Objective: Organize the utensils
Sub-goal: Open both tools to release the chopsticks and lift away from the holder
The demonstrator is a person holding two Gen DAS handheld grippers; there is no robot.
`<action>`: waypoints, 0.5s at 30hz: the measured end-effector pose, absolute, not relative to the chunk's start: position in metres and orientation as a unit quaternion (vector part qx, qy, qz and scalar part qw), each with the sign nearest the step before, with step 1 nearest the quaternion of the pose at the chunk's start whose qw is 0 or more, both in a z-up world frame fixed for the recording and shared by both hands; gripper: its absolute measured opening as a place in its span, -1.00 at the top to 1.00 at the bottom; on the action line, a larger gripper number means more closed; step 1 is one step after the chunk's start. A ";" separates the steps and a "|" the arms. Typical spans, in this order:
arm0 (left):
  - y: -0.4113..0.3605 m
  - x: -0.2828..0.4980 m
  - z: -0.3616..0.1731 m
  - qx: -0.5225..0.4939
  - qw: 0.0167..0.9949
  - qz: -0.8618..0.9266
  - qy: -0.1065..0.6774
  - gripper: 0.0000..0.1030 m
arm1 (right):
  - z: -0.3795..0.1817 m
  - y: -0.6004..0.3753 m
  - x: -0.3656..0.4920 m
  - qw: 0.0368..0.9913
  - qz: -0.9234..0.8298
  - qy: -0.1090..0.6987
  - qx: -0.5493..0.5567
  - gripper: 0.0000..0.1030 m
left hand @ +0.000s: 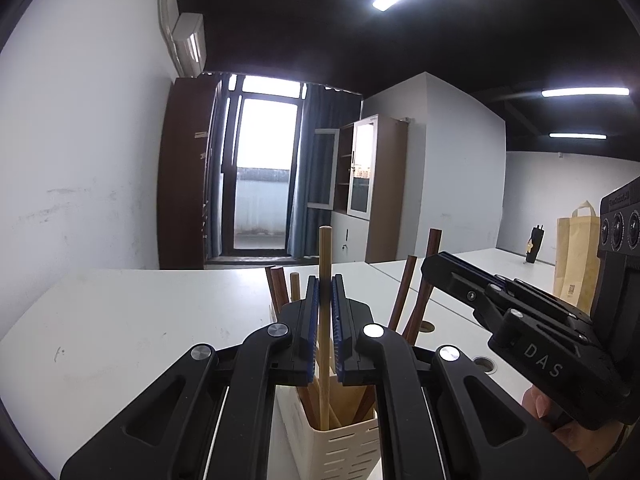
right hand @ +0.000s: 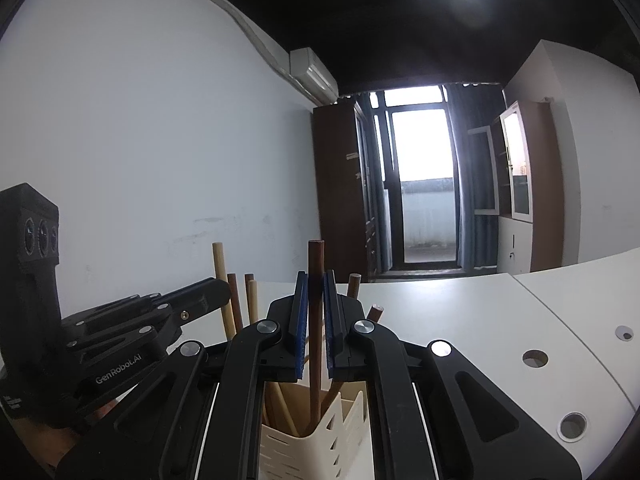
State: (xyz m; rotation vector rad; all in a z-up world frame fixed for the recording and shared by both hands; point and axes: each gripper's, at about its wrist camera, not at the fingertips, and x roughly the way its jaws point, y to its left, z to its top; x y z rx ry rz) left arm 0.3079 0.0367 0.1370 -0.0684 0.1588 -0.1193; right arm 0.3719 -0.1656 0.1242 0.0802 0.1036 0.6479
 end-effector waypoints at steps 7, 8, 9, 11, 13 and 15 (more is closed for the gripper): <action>0.033 0.304 0.138 -0.032 0.994 -0.062 0.087 0.88 | 0.121 -0.167 0.371 0.946 0.316 0.064 0.039 0.83; 0.032 0.304 0.140 -0.034 0.994 -0.064 0.087 0.87 | 0.120 -0.168 0.370 0.946 0.315 0.065 0.040 0.79; 0.032 0.303 0.140 -0.034 0.994 -0.065 0.087 0.78 | 0.120 -0.169 0.369 0.946 0.315 0.065 0.041 0.73; 0.032 0.301 0.140 -0.032 0.994 -0.063 0.086 0.71 | 0.119 -0.171 0.367 0.946 0.315 0.065 0.043 0.57; 0.033 0.298 0.141 -0.035 0.994 -0.062 0.084 0.71 | 0.118 -0.174 0.366 0.947 0.312 0.065 0.043 0.57; 0.035 0.295 0.142 -0.037 0.994 -0.060 0.082 0.71 | 0.117 -0.178 0.365 0.948 0.308 0.068 0.047 0.57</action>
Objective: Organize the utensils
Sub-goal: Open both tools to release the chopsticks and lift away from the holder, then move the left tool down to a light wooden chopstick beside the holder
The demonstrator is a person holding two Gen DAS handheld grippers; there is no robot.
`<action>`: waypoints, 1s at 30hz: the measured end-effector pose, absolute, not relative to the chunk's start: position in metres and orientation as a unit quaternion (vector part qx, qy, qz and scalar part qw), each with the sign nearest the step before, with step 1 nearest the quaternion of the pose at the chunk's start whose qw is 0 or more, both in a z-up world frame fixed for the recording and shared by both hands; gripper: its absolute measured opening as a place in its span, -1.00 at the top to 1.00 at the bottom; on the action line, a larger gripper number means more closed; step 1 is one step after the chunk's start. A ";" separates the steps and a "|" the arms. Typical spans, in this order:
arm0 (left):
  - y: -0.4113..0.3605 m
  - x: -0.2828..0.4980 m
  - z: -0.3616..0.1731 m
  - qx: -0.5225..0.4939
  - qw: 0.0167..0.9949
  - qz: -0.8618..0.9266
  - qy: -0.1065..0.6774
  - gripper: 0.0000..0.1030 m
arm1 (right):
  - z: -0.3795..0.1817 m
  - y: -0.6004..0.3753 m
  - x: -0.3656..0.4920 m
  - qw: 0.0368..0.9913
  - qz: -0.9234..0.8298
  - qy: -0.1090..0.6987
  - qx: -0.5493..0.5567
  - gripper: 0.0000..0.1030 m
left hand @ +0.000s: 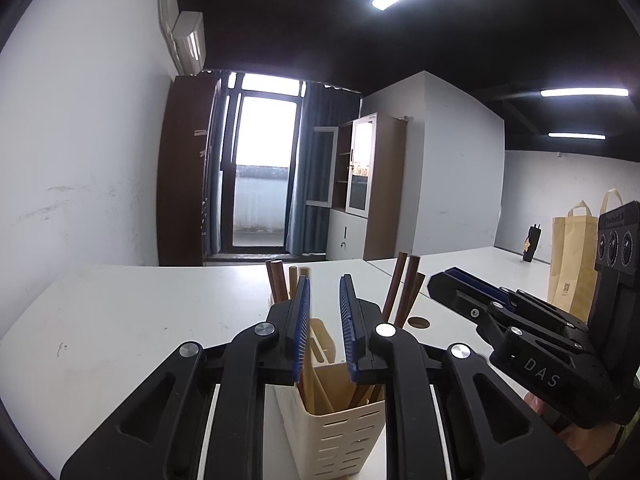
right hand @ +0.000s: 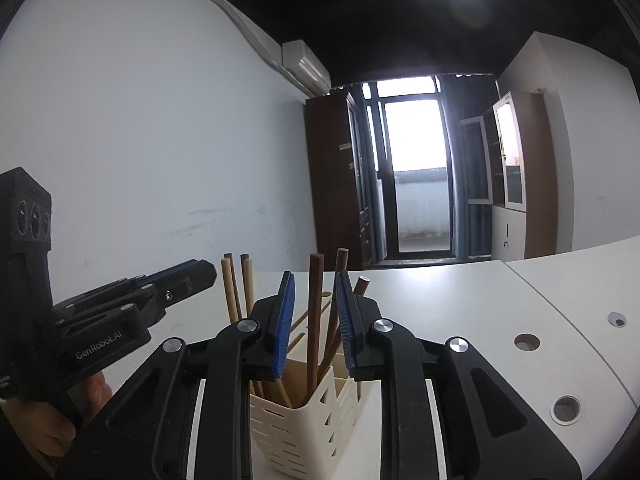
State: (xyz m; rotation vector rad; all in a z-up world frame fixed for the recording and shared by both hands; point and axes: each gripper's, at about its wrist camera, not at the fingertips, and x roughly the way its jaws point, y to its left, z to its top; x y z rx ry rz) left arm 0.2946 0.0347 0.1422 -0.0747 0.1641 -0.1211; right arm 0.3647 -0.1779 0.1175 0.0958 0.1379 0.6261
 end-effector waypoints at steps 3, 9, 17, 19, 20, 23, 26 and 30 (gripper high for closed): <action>0.036 0.291 0.142 -0.038 0.994 -0.059 0.083 0.71 | 0.117 -0.181 0.364 0.950 0.301 0.072 0.048 0.57; 0.034 0.288 0.140 -0.035 0.993 -0.060 0.096 0.63 | 0.114 -0.186 0.359 0.952 0.290 0.083 0.048 0.47; 0.027 0.282 0.133 -0.023 0.989 -0.063 0.130 0.49 | 0.109 -0.184 0.353 0.954 0.279 0.101 0.039 0.30; 0.026 0.281 0.129 -0.017 0.988 -0.060 0.142 0.46 | 0.106 -0.184 0.350 0.954 0.276 0.109 0.039 0.27; 0.024 0.281 0.126 -0.012 0.987 -0.057 0.153 0.46 | 0.104 -0.185 0.349 0.954 0.274 0.114 0.040 0.24; 0.020 0.282 0.116 -0.008 0.982 -0.057 0.180 0.44 | 0.093 -0.186 0.346 0.953 0.270 0.131 0.040 0.20; 0.016 0.283 0.105 -0.003 0.977 -0.056 0.205 0.42 | 0.081 -0.185 0.345 0.951 0.267 0.154 0.037 0.17; 0.013 0.286 0.087 0.002 0.968 -0.056 0.244 0.41 | 0.068 -0.186 0.341 0.948 0.261 0.177 0.032 0.10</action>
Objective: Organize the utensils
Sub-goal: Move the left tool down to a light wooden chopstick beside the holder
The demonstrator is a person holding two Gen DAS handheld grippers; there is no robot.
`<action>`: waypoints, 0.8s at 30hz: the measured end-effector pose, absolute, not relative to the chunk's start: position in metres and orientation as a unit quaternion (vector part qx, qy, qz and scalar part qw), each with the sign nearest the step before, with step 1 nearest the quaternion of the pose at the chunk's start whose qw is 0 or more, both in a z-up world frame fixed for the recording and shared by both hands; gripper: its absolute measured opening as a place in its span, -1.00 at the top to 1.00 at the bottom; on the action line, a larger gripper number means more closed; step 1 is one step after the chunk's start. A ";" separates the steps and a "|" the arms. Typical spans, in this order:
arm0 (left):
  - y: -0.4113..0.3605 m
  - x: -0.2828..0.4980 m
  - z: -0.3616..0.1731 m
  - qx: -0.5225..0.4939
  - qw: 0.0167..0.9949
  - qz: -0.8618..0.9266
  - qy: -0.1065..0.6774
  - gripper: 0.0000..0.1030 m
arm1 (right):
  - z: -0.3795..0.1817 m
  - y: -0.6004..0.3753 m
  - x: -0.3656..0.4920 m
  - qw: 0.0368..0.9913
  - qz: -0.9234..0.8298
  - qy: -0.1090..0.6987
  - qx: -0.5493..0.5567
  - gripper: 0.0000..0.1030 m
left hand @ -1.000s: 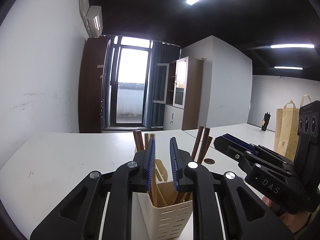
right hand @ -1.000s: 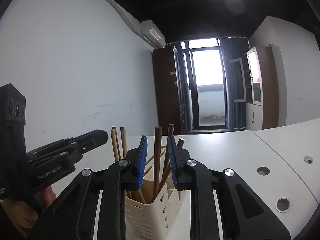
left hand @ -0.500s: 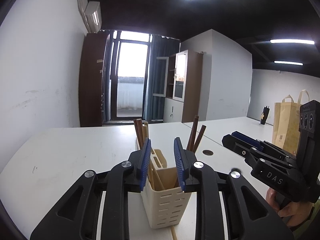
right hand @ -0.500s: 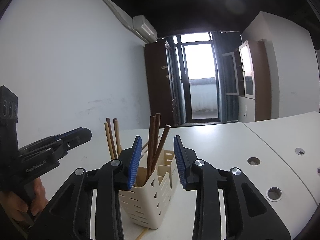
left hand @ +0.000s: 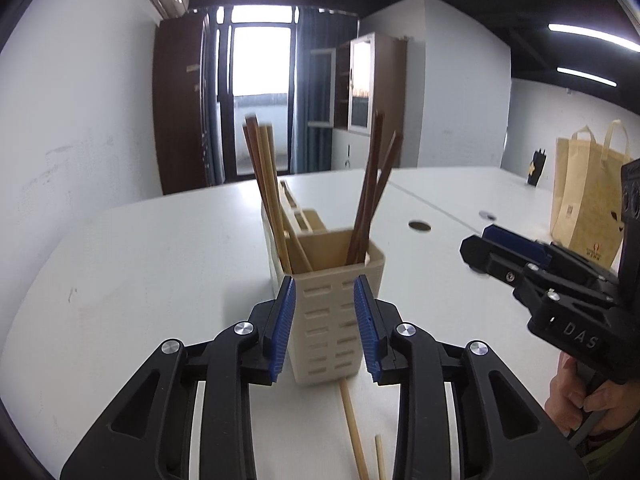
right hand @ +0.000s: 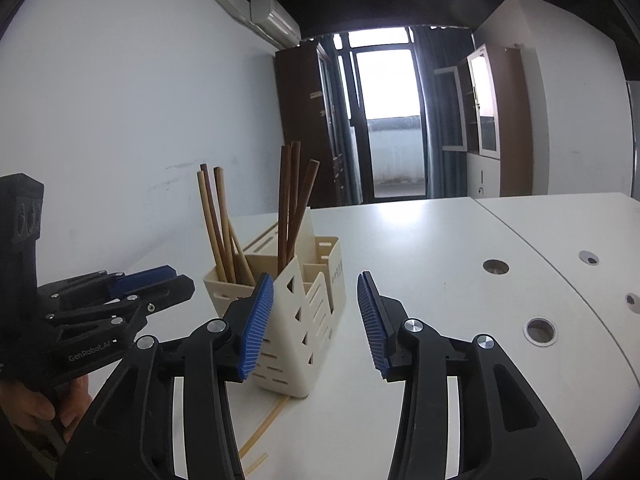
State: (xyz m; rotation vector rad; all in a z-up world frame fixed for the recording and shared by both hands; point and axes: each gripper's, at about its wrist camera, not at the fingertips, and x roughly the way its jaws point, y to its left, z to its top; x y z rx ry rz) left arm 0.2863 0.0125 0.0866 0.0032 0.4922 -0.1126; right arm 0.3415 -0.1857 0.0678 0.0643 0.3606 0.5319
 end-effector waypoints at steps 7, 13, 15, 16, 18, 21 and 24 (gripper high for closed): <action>0.012 0.289 0.060 -0.013 0.950 -0.076 0.303 0.35 | 0.052 -0.193 0.332 0.944 0.255 0.208 0.028 0.05; 0.013 0.295 0.029 -0.019 0.928 -0.079 0.363 0.35 | 0.029 -0.191 0.323 0.936 0.250 0.249 0.009 0.02; 0.012 0.297 0.021 -0.018 0.923 -0.079 0.375 0.35 | 0.024 -0.191 0.321 0.933 0.249 0.259 0.006 0.02; 0.011 0.298 0.018 -0.018 0.920 -0.079 0.383 0.35 | 0.022 -0.192 0.320 0.932 0.248 0.264 0.005 0.02; 0.014 0.303 0.008 -0.028 0.911 -0.082 0.403 0.35 | 0.019 -0.194 0.319 0.930 0.246 0.273 0.007 0.01; 0.013 0.308 -0.002 -0.025 0.905 -0.079 0.417 0.35 | 0.013 -0.196 0.315 0.927 0.243 0.285 0.005 0.01; 0.012 0.312 -0.010 -0.026 0.900 -0.081 0.428 0.35 | 0.009 -0.196 0.318 0.925 0.240 0.294 0.003 0.01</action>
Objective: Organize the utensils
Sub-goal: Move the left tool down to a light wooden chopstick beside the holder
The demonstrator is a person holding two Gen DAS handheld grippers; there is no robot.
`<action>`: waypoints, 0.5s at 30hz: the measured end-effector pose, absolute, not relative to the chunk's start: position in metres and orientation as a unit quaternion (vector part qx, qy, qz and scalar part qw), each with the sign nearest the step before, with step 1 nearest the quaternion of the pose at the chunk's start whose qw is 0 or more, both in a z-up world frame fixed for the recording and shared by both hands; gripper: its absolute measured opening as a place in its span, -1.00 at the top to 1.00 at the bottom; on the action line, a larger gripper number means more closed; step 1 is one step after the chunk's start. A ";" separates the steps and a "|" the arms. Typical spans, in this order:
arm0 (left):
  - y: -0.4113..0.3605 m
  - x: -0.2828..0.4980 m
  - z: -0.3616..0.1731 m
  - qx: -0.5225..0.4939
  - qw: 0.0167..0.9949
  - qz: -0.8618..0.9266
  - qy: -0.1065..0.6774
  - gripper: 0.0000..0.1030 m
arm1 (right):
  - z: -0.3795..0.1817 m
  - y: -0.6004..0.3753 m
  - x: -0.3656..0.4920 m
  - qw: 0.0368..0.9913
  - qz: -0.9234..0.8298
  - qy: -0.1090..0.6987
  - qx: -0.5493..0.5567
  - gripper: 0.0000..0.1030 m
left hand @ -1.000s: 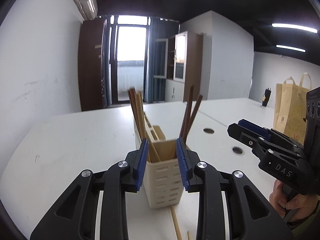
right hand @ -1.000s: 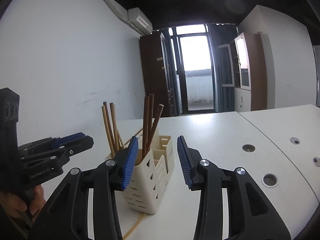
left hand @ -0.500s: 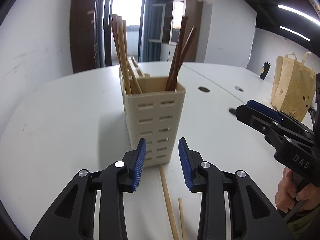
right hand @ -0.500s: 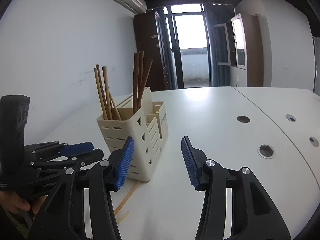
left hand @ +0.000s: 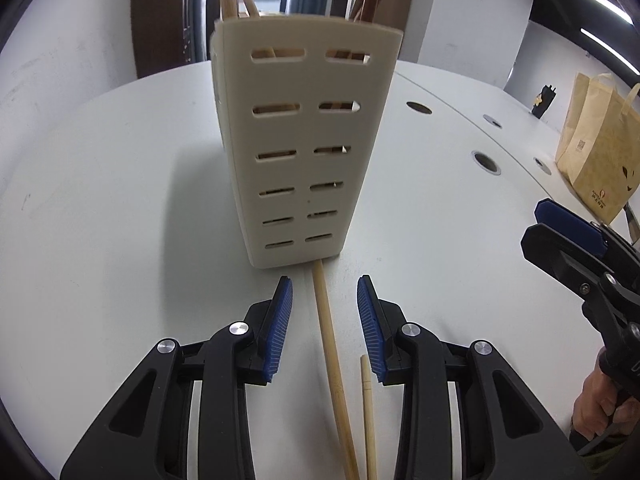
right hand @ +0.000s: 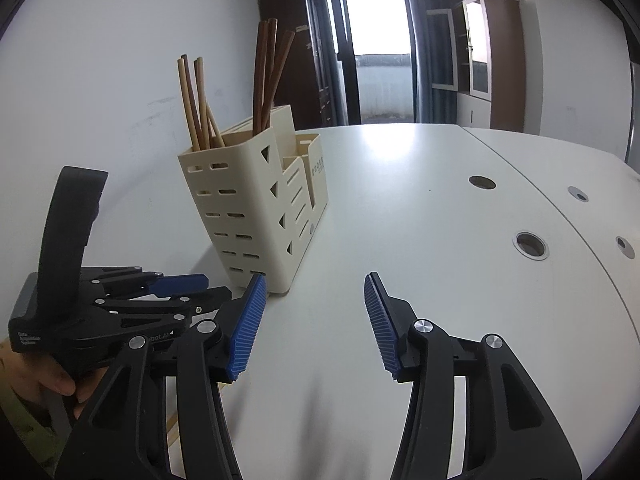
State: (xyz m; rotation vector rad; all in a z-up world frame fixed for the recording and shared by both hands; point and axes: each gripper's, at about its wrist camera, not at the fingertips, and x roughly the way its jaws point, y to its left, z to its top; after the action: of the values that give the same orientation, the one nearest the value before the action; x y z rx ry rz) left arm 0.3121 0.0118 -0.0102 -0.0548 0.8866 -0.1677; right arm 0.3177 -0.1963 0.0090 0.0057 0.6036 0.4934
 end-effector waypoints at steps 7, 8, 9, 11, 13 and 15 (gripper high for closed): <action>0.002 0.324 -0.029 -0.017 0.887 -0.078 0.454 0.35 | 0.007 -0.201 0.322 0.925 0.232 0.301 0.003 0.01; 0.001 0.324 -0.031 -0.015 0.885 -0.080 0.458 0.36 | 0.007 -0.201 0.323 0.925 0.230 0.302 0.003 0.01; 0.000 0.325 -0.033 -0.014 0.884 -0.080 0.460 0.37 | 0.007 -0.201 0.323 0.925 0.229 0.303 0.003 0.01; 0.000 0.327 -0.036 -0.015 0.882 -0.078 0.465 0.37 | 0.006 -0.201 0.325 0.924 0.228 0.306 0.002 0.01; -0.001 0.330 -0.040 -0.014 0.879 -0.077 0.471 0.44 | 0.005 -0.200 0.326 0.924 0.228 0.308 -0.001 0.01; -0.001 0.332 -0.044 -0.012 0.876 -0.075 0.476 0.54 | 0.004 -0.198 0.326 0.923 0.229 0.310 -0.005 0.01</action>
State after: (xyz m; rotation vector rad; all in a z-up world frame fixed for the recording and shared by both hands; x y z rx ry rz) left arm 0.3317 -0.0010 -0.0440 -0.0241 0.9942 -0.1556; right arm 0.3257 -0.1980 0.0041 -0.0093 0.6366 0.4691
